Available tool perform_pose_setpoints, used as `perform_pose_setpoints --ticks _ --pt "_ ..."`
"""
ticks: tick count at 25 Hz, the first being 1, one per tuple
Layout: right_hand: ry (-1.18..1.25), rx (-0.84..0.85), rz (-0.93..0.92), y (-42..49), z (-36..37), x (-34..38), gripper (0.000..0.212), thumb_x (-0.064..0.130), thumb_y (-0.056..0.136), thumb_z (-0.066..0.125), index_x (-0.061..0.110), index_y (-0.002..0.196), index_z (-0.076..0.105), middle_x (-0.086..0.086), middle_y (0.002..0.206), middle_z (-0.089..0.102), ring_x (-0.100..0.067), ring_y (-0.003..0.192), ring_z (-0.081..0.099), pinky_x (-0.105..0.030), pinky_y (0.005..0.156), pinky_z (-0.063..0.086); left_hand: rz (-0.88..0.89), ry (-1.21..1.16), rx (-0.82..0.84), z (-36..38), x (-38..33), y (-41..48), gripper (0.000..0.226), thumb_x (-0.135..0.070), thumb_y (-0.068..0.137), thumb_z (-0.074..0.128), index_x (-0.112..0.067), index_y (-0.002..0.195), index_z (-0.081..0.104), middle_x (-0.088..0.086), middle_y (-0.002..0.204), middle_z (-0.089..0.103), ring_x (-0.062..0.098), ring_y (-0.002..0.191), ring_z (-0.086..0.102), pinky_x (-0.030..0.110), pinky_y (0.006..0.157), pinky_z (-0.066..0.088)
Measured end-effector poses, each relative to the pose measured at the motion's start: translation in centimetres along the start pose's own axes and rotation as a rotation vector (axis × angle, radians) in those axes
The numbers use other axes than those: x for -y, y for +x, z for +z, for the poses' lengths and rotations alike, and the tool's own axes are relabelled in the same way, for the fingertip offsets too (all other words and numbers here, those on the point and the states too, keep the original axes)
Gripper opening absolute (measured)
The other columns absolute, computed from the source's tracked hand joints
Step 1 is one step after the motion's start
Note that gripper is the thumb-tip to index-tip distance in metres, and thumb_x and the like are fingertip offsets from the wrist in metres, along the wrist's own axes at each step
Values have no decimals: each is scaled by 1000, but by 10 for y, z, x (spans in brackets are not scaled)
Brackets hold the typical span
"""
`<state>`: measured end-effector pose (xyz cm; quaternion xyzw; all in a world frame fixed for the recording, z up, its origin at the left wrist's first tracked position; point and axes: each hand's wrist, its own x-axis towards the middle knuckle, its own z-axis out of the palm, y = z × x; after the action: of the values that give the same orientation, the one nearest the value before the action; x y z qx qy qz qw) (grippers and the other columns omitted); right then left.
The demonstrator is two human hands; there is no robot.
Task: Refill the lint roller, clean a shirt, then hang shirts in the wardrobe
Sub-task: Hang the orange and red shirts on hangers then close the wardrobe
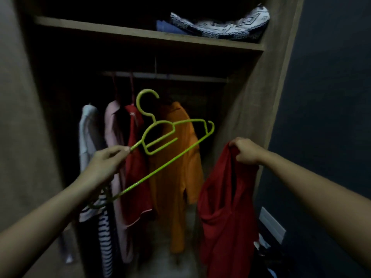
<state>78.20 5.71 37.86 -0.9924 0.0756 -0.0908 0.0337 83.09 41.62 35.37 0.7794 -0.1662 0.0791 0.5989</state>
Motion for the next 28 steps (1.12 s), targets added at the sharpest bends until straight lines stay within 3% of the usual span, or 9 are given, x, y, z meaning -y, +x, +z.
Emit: perform_pose_setpoints --ticks 5,7,12,16,18,20,22,24,28 --pt "73 -81 29 -16 8 35 60 5 72 61 7 130 45 -15 138 41 -31 127 42 -42 104 39 59 28 22 -55 32 -58 27 -12 90 55 -23 71 70 -14 42 52 -6 37 39 3 38 27" --pt "59 -53 8 -31 7 58 63 7 74 61 11 134 42 -9 143 37 -30 130 40 -47 103 39 115 59 62 -64 38 -70 32 -13 89 56 -29 67 73 -16 49 58 -8 45 45 3 45 32" --pt "121 -93 -305 -87 -1 142 59 5 71 55 18 128 47 1 137 43 -22 123 46 -45 94 46 252 126 102 -56 38 -86 18 -25 89 59 -34 75 68 -20 59 62 -8 57 51 9 55 37" --pt "59 -403 -547 -123 3 168 35 41 85 41 22 112 54 5 109 62 -17 98 61 -31 72 48 302 -41 82 -30 42 -108 15 -26 89 58 -29 77 68 -23 59 62 -10 61 54 8 61 39" --pt "-15 -457 -527 -125 6 166 39 53 90 30 23 98 52 7 90 64 -20 81 64 -30 56 46 290 -49 2 -25 42 -115 16 -43 85 58 -33 78 68 -20 62 64 -5 62 57 21 61 45" --pt "-33 -467 -486 -121 9 165 40 56 91 27 21 90 48 7 78 58 -24 72 63 -29 51 40 366 191 -152 -25 38 -117 28 -54 83 49 -35 88 69 -13 73 68 10 71 61 35 66 50" --pt "-21 -491 -476 -119 12 172 37 53 93 32 20 89 49 4 78 59 -25 72 62 -28 52 35 502 533 -371 -22 36 -124 32 -45 88 47 -28 110 64 -4 104 66 19 94 54 42 79 46" --pt "10 -526 -489 -119 11 182 33 48 94 37 19 88 50 2 78 62 -26 72 62 -29 52 35 608 571 -451 -7 39 -148 30 -35 88 51 -27 115 59 3 119 53 22 104 45 41 83 37" --pt "93 -603 -526 -126 -11 202 33 50 93 37 20 82 47 10 66 49 -27 70 62 -34 51 41 548 521 -81 41 97 -197 22 -42 81 54 -35 102 55 0 125 36 20 108 45 38 87 43"
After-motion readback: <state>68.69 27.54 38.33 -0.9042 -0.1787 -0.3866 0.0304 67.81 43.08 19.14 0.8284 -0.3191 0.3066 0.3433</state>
